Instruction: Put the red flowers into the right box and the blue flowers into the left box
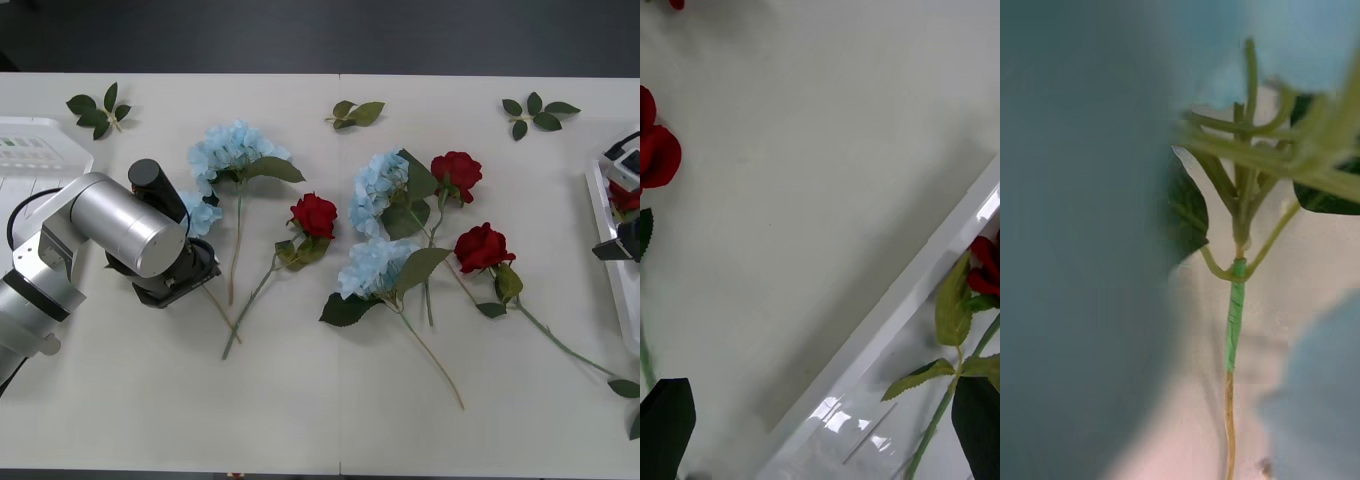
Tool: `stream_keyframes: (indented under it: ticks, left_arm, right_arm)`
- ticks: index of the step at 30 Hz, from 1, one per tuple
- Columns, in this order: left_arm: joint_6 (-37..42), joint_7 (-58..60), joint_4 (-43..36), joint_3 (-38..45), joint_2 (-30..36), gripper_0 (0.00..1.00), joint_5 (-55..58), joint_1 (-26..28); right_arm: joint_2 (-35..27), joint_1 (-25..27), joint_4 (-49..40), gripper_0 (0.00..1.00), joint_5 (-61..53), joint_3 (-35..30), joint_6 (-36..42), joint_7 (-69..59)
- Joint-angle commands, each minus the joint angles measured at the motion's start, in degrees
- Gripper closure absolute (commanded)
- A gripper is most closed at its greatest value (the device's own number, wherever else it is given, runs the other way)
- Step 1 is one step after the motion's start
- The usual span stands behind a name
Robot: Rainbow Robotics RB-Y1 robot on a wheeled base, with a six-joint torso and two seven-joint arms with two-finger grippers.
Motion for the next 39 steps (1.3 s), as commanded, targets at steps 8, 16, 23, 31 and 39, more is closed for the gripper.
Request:
stream_keyframes:
  ticks: [8, 16, 23, 31, 39]
  left_arm:
    - [-2.27, -1.96, 0.92, -1.29, 0.66, 0.39, -0.22, -1.01]
    - [-2.19, -2.4, 0.92, -1.29, 0.66, 1.0, -0.31, -1.01]
    - [-2.1, -3.02, 0.21, -1.29, 0.92, 1.0, -1.28, -1.01]
    - [4.76, -3.37, -8.05, -1.02, 2.5, 1.0, -5.93, -0.93]
    - [10.82, -7.24, -17.63, -1.02, 6.11, 1.0, -8.48, -0.84]
  right_arm:
    - [11.81, -0.3, -6.79, 0.0, 23.18, 0.95, 11.54, -14.57]
    - [15.85, -2.68, -6.71, 0.0, 32.93, 9.74, 10.57, -22.04]
    - [17.7, -3.38, -5.83, 0.0, 37.33, 14.93, 8.2, -26.88]
    - [19.63, -3.38, -4.6, 0.0, 37.86, 16.07, 7.23, -26.88]
    - [20.34, -3.29, -3.19, 0.0, 38.03, 17.39, 5.12, -26.62]
